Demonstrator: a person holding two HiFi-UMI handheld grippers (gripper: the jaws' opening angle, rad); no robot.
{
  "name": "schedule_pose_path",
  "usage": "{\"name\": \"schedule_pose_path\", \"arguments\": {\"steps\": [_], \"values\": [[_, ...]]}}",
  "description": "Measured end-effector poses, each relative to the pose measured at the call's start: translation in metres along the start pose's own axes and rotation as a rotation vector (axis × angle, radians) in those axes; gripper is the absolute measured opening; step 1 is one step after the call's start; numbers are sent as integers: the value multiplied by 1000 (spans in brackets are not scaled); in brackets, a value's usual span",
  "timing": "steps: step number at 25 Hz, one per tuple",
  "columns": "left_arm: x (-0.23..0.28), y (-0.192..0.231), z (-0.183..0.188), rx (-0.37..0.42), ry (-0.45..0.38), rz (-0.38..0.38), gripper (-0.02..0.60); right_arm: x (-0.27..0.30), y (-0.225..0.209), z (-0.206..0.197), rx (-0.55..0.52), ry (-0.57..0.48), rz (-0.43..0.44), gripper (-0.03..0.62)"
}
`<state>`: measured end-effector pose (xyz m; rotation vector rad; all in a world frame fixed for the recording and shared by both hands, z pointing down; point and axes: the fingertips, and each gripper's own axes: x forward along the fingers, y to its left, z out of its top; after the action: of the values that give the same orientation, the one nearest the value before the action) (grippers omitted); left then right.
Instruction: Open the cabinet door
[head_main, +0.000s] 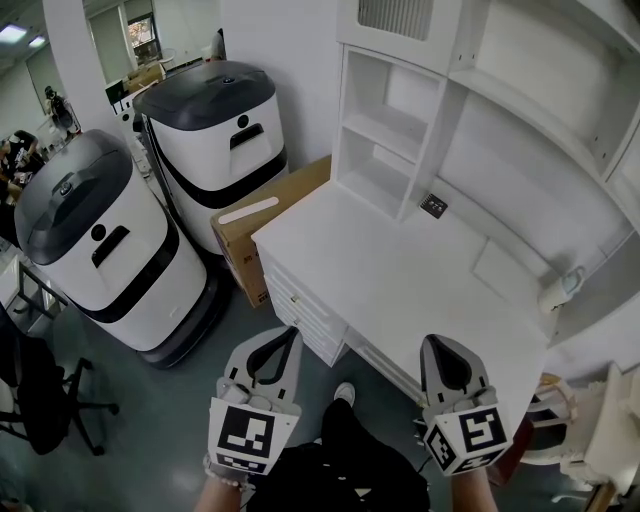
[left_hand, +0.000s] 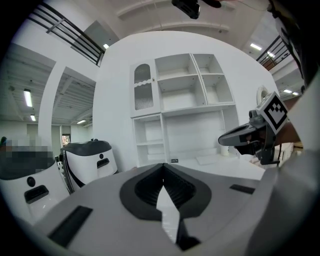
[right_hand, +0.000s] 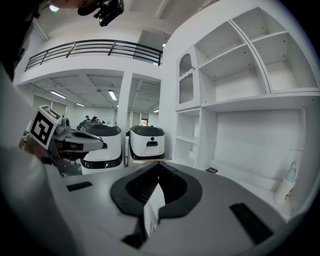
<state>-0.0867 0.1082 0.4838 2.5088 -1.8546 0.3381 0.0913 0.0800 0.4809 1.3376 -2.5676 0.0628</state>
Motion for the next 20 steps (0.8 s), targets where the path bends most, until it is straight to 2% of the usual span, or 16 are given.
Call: {"name": "schedule_pose_path", "arguments": {"steps": [5,10,14,20], "values": [[30,4,10,32,-30,-16,-2,24,-11,9,-19,-13,20,2],[66,8,21,29,-34,-28,-2,46,-35,21,-23,-31,10,2],[100,9,30,75,-51,-55,-2,66,-59,27,-21,-33,-4,2],[150,12,47,69,-55,-69,-2,100,-96,35,-13,-32,-9,2]]}}
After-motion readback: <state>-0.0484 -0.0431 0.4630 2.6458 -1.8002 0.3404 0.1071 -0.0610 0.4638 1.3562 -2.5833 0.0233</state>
